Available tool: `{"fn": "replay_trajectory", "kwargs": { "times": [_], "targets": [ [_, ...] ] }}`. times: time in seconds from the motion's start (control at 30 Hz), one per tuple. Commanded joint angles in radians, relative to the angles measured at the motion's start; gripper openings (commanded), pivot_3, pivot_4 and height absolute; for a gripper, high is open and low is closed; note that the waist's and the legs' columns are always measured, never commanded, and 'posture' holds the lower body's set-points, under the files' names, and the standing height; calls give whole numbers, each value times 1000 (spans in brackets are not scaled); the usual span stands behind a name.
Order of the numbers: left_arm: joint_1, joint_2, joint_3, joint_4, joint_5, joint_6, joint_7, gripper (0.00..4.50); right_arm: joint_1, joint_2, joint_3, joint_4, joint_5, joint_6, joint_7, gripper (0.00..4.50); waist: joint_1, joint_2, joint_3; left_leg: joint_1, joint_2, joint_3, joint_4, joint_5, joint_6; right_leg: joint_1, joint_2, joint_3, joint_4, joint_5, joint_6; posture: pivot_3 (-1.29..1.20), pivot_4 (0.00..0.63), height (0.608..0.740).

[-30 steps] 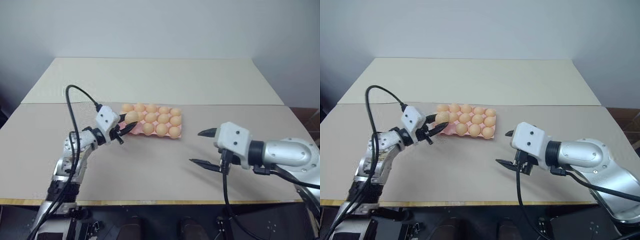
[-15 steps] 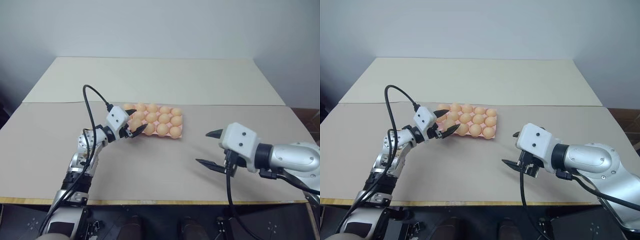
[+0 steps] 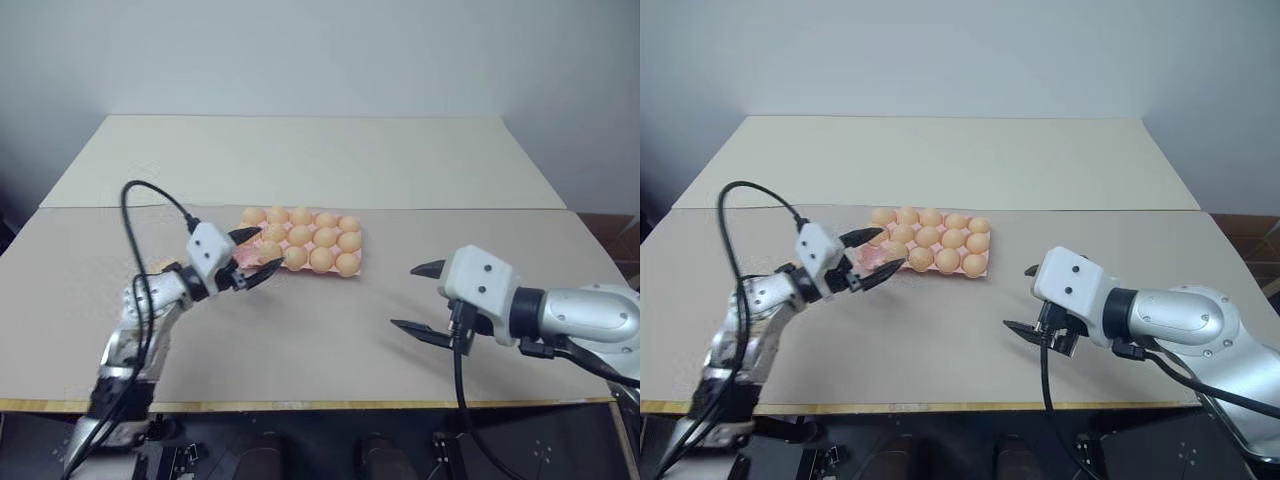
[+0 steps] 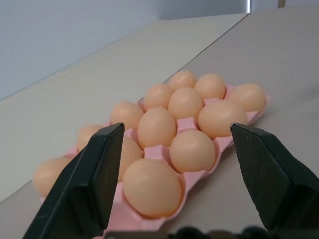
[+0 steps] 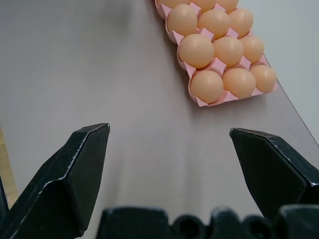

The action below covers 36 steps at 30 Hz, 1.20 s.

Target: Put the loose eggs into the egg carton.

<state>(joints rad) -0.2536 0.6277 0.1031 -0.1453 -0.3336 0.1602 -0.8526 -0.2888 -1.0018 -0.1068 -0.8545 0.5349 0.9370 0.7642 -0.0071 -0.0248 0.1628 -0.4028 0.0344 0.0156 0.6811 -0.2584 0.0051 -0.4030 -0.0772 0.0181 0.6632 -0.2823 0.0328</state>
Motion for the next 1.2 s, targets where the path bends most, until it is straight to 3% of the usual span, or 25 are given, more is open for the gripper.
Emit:
{"fn": "replay_trajectory", "kwargs": {
  "times": [0.03, 0.23, 0.33, 0.5, 0.73, 0.97, 1.2],
  "targets": [
    [114, 101, 117, -164, -67, 77, -40, 3685, -27, -10, -62, 19, 35, -60, 48, 4500, -5, 0, 0, 0, 0, 0, 0, 0, 0, 0, 0, 0, 0, 0, 0, 0, 150, 740],
    [307, 210, 314, -285, -99, 133, -50, 3685, -75, -13, -51, 81, 74, -124, 129, 4500, -1, 0, 0, 4, 0, 0, -1, 0, 0, 3, 0, -1, -1, 0, 0, 0, 150, 740],
    [357, 237, 423, -302, -105, 160, -42, 4486, -90, -17, -29, 103, 75, -155, 159, 4500, 2, 0, 0, 3, 0, 0, -1, 0, 0, 4, 0, -1, -2, 0, 0, 0, 150, 740],
    [408, 261, 506, -327, -88, 203, -13, 4486, -104, -20, 2, 131, 60, -196, 191, 4500, 0, 0, 0, 4, 0, 0, -2, 0, 0, 3, 0, -1, -2, 0, 0, 0, 150, 740],
    [337, 264, 427, -276, -13, 256, 89, 4486, -107, -21, 41, 143, -2, -214, 159, 4500, 4, 0, 0, 4, 0, 0, -1, 0, 0, 3, 0, -1, -2, 0, 0, 0, 150, 740],
    [104, 195, 281, -77, 29, 307, 209, 4486, -101, -27, 39, 122, -3, -183, 137, 4500, 8, 0, 0, 2, 0, 0, -1, 0, 0, 2, 0, -1, -1, 0, 0, 0, 150, 740],
    [13, 154, 200, 104, 79, 271, 243, 4486, -81, -49, -7, 75, 22, -138, 109, 4500, 5, 0, 0, -1, 0, 0, -1, 0, 0, -1, 0, -1, 0, 0, 0, 0, 150, 740]
  ]
}}
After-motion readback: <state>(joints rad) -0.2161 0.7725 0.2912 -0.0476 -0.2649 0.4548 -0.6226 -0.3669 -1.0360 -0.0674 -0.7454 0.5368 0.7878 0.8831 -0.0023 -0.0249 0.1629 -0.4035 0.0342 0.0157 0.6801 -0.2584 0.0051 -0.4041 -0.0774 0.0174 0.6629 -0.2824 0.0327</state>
